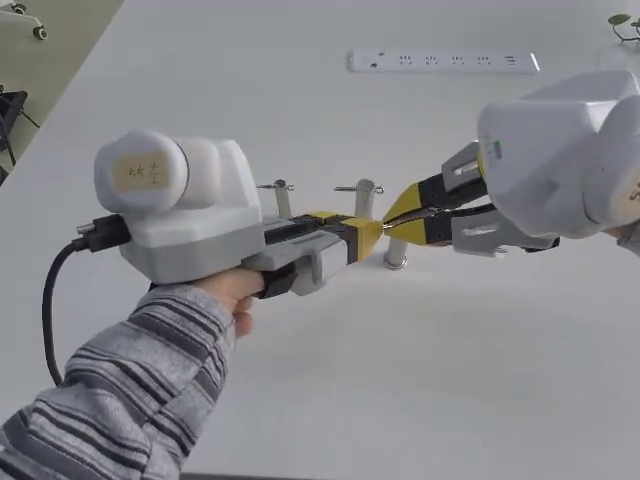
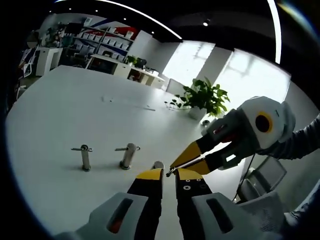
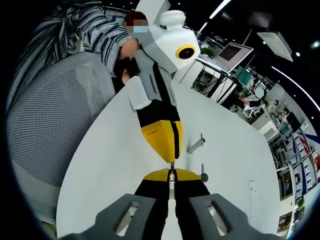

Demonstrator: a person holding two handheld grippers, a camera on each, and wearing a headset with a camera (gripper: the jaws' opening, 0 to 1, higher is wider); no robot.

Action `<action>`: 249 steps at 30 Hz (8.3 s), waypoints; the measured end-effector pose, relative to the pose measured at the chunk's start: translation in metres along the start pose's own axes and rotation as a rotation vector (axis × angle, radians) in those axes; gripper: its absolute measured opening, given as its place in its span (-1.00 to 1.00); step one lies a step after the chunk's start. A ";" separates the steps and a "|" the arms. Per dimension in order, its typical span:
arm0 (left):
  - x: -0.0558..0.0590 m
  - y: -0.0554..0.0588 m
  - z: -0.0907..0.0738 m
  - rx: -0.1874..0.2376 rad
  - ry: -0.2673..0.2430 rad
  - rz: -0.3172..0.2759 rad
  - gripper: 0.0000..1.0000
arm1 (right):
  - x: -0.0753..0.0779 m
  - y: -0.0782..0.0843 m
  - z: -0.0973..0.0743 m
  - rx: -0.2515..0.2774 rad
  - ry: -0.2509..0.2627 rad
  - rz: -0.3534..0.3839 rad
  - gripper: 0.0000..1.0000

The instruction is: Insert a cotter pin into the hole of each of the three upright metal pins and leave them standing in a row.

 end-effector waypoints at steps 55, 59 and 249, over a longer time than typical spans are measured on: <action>0.018 0.024 -0.008 -0.090 0.142 0.484 -1.00 | -0.039 0.034 0.006 0.270 -0.457 0.661 -0.84; 0.019 0.025 -0.008 -0.082 0.167 0.456 -1.00 | -0.042 0.028 0.006 0.282 -0.467 0.656 -0.94; -0.028 0.030 0.098 -0.062 -0.212 0.196 -0.76 | 0.017 0.065 0.025 -0.053 -0.128 0.346 -1.00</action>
Point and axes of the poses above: the centre of the closed fingertips' face, and the gripper's own axes: z roughly forward along the fingers, x roughly to its right, y roughly out of its underside, the point moved 9 cm from there along -z, roughly backward along the fingers, and after that the axes turned 13 degrees about -x, right-handed, at the moved point
